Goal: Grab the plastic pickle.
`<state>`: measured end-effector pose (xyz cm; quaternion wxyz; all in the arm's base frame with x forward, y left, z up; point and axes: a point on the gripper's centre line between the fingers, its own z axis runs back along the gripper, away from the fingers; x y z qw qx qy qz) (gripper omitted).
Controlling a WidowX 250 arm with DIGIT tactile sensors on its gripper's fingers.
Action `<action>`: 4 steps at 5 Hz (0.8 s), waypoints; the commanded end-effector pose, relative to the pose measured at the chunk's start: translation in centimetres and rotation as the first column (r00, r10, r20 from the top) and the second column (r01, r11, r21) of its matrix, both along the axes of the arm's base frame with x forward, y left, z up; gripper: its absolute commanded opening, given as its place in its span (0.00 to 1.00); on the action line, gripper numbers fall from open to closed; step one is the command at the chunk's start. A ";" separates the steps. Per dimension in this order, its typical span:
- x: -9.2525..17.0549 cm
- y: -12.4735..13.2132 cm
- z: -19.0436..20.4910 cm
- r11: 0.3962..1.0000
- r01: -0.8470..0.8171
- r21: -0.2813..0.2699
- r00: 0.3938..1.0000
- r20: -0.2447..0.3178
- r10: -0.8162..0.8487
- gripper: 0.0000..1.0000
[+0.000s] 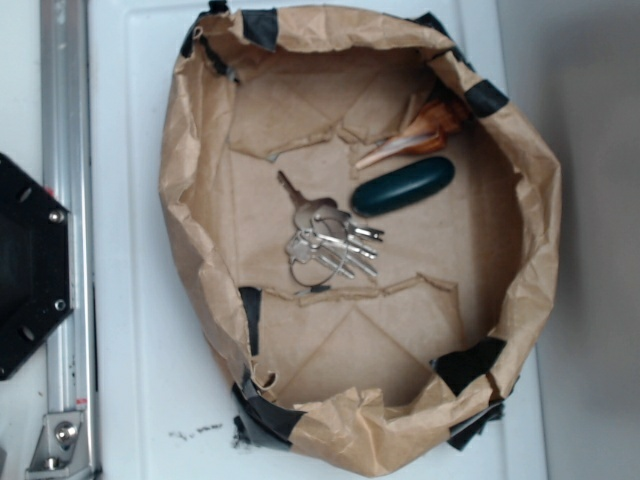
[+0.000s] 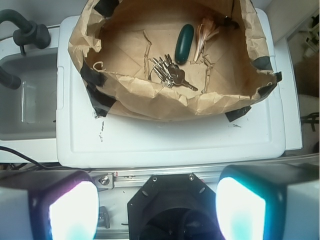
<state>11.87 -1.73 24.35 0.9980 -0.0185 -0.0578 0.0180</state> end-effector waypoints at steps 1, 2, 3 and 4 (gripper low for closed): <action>0.0 0.0 0.0 1.000 0.000 0.000 1.000 0.000 0.000 1.00; 5.0 -0.1 -1.4 0.984 -0.176 0.016 0.984 0.042 0.175 1.00; 10.1 -0.2 -3.2 0.980 -0.196 -0.048 0.975 0.097 0.199 1.00; 13.7 0.5 -5.8 0.984 -0.177 -0.016 0.983 0.051 0.178 1.00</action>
